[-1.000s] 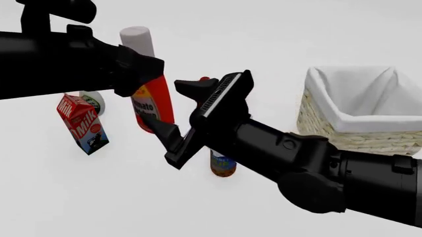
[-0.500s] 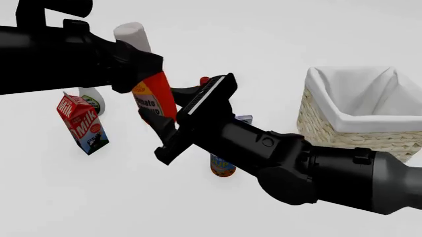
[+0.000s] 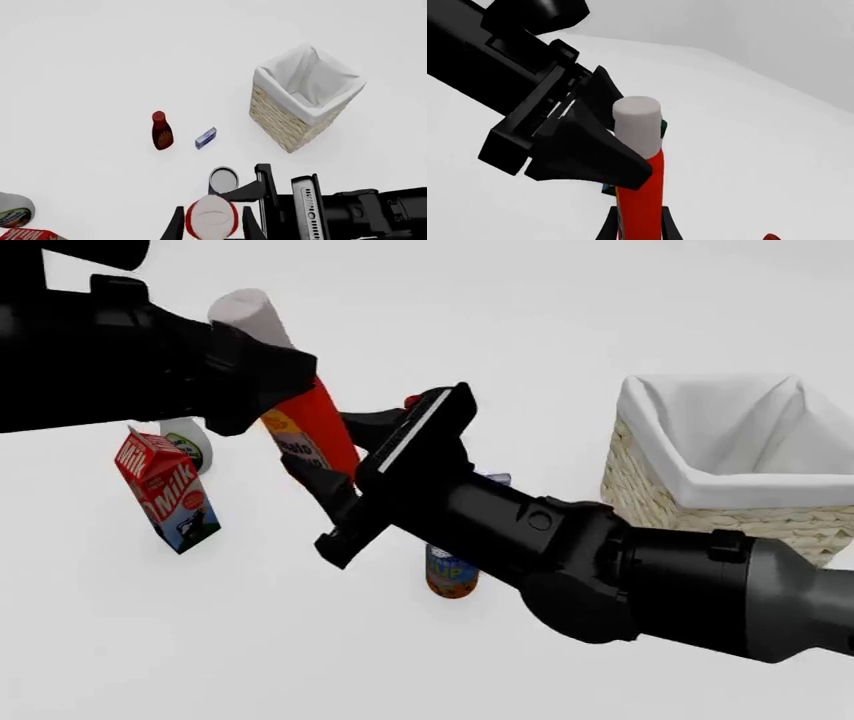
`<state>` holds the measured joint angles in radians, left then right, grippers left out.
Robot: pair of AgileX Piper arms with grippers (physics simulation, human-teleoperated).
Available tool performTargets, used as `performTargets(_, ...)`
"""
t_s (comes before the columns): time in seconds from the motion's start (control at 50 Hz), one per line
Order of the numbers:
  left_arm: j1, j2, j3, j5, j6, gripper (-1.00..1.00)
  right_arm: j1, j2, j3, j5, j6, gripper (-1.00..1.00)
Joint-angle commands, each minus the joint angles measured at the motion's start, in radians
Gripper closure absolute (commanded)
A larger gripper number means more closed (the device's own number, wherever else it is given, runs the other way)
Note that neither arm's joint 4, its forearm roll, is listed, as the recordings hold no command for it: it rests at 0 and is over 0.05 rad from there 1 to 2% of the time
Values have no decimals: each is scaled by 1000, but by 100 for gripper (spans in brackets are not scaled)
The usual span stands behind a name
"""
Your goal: Pick the ketchup and place it in the basket.
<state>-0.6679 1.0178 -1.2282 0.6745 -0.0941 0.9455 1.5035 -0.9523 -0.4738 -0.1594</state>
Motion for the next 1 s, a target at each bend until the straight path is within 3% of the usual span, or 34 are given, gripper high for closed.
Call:
performTargets(0.02, -21, -70, -29, 25, 14, -100, -75, 0, 35, 17, -27, 100)
performTargets(0.42, -18, -135, -97, 103, -15, -100, -111, -3, 27, 35, -7, 100)
performTargets(0.92, 123, -250, 97, -35, -14, -100, -221, -162, -44, 213, 25, 100)
performTargets(1.0, 158, -278, 127, -68, 14, -100, -244, -173, -62, 241, 36, 100)
